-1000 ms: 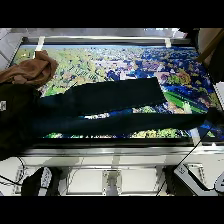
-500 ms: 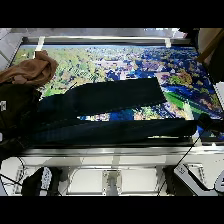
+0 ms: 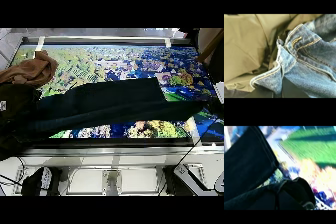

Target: Fold the clothes and pants, and hang the long-sleeved shirts on hangers.

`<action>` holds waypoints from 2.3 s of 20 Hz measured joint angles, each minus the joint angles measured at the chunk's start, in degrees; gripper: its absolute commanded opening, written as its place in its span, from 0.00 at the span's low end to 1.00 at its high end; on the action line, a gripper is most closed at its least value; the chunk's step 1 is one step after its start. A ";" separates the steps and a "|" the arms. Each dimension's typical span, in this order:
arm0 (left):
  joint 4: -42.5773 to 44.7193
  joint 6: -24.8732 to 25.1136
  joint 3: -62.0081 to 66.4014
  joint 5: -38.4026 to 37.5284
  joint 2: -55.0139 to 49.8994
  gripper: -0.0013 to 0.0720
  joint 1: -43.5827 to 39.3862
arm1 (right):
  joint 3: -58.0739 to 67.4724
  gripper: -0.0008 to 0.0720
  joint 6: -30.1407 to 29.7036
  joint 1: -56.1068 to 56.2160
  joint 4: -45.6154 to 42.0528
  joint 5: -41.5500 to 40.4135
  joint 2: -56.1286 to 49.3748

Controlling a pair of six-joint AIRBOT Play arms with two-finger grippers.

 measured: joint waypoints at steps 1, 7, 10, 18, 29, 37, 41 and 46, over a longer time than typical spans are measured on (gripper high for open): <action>0.02 -0.24 0.22 -0.17 -0.02 0.07 0.00 | 0.26 0.04 -1.31 0.35 -0.24 0.33 0.00; 0.26 -0.96 0.63 -3.10 0.00 0.07 0.00 | -11.37 0.69 -3.76 -1.77 -17.51 3.34 0.55; 0.24 -0.98 0.70 -4.31 0.00 0.35 0.00 | -14.86 0.74 -0.79 -3.17 -22.53 1.01 0.68; 0.17 -1.03 4.52 -4.37 0.00 0.87 0.00 | -3.89 0.63 5.31 -3.65 -19.98 -0.50 0.59; 0.26 -1.44 7.06 -10.54 -9.16 0.87 7.52 | -0.48 0.63 7.02 6.01 -20.46 4.63 -16.76; 0.17 1.81 6.27 -13.05 -10.73 0.87 17.44 | -0.39 0.61 7.19 7.69 -24.52 2.84 -20.96; -0.20 3.13 5.31 -13.27 -11.80 0.84 18.25 | -0.39 0.53 6.64 7.76 -25.44 4.13 -21.24; -3.89 4.61 4.96 -13.25 -16.06 0.74 18.49 | -0.39 0.53 5.68 7.80 -25.64 5.64 -21.31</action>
